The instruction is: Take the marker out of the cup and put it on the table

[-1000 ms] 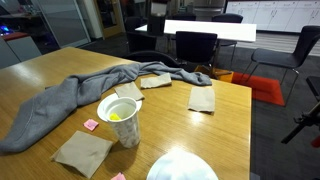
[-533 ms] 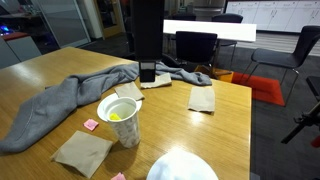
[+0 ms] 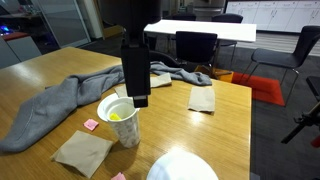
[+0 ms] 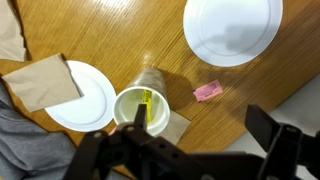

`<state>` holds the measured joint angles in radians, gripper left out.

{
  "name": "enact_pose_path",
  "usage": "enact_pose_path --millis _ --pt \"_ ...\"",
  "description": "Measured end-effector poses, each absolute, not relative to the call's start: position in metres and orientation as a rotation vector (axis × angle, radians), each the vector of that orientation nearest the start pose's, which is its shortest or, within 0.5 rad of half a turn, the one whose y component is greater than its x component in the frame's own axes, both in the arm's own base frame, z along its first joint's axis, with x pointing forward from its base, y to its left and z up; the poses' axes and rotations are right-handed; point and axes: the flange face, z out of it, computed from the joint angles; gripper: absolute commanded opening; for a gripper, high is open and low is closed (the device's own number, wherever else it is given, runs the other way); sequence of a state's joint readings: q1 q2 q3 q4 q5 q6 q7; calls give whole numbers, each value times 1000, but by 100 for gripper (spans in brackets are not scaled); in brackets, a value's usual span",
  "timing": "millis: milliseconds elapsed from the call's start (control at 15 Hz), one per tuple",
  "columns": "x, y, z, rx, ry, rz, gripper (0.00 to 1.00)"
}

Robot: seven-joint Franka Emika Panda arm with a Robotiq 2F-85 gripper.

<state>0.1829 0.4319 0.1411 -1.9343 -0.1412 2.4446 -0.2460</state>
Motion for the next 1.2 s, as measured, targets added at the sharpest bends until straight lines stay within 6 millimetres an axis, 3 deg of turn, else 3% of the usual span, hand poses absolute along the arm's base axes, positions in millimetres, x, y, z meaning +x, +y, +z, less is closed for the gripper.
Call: enact_pose_path --millis 333,600,667,867,1133,1200 --pt "602 194 272 -3001 -1011 -139 100" --pt "607 179 261 -3013 -968 -121 100" --pt "609 175 258 -3017 -957 -120 97" --pt "617 166 252 -3024 -925 -132 70" --pt "629 165 251 -3031 -886 -152 54" --pt "632 165 251 -3031 -881 -158 54"
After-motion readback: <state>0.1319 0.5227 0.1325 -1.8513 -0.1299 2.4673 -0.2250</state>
